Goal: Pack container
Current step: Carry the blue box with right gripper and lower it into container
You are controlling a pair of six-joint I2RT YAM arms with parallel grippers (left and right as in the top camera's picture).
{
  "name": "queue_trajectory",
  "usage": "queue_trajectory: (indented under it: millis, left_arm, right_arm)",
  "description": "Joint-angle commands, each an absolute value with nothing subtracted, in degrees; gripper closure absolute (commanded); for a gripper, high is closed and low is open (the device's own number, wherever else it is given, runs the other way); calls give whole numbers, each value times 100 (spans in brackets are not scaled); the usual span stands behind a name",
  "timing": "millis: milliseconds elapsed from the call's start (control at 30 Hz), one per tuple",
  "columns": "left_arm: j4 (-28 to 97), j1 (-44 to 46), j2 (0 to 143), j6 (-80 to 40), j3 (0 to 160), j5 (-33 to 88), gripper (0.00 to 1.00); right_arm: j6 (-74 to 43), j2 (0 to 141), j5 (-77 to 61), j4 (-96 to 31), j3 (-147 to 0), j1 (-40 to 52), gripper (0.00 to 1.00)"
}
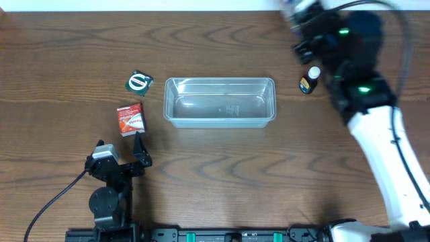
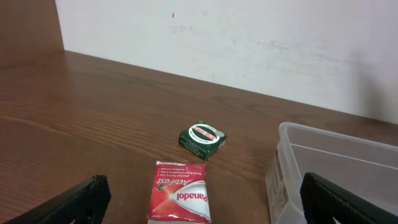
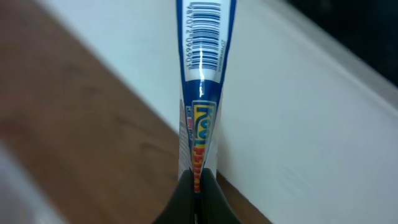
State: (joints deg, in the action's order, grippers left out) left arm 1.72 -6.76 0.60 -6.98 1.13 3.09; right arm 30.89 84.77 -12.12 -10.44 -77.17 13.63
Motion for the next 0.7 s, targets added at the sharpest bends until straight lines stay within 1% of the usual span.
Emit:
queue_trajectory:
  millis: [0,100,167,233,367,667]
  left_arm:
    - [381,-707,34,-604,23,346,2]
    - [381,-707,34,-604,23,346,2]
    - [381,-707,34,-604,23,346,2]
    - [384,-707,34,-604,23,346,2]
    - [384,-705,34,-604,23,346,2]
    - [384,-707,34,-604,23,346,2]
  right_arm:
    - [4206,8774,-1463,-1166,-7784,1778,99]
    - [5085,9013,-1481,-1612,-7784,2139,99]
    - [5870,9115,-1426,-1957,-7784,2344,99]
    - [6211,9146,-1264,-2143,-7784,2458,99]
    - [6246,9137,-943,-2305,-7784,2650,99]
    - [6270,9135,-729,-2943,-7784,2923,99]
